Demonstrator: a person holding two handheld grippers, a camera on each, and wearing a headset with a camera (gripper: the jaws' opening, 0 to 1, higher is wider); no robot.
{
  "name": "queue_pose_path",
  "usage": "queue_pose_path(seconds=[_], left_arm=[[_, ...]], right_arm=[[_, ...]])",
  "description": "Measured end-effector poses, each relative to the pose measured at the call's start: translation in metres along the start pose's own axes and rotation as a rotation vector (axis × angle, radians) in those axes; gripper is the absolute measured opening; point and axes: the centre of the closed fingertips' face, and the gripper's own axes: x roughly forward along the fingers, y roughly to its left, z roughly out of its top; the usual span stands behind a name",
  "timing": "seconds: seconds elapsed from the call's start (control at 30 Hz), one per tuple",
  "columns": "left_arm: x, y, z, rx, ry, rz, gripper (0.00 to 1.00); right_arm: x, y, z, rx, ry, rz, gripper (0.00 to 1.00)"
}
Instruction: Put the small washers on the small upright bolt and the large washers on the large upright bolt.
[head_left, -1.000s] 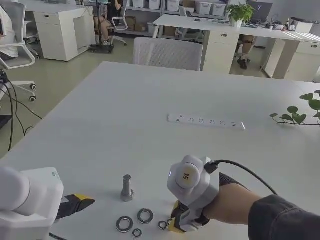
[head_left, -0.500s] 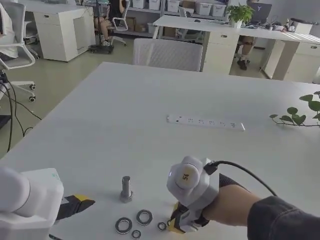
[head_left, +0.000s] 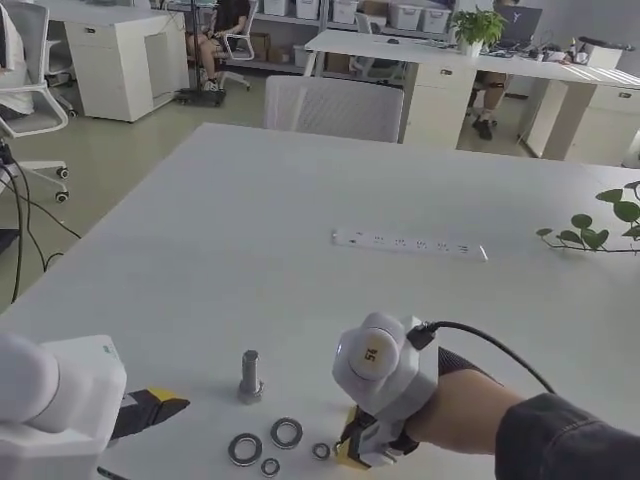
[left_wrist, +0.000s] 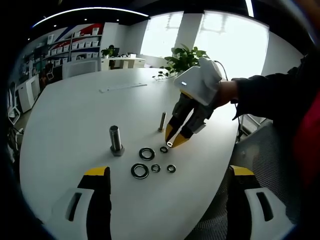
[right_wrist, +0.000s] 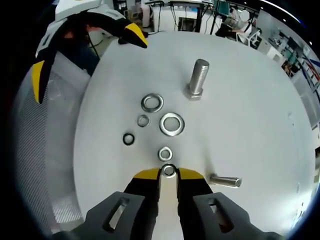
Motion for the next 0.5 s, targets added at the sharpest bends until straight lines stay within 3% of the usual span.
queue_pose_path(seconds=[0.5], left_arm=[[0.002,-0.001,0.001,0.006,-0.004,-0.008,0.97]], right_arm=[[-0.019,0.005,-0.012,0.023,0.003,-0.003,0.14]])
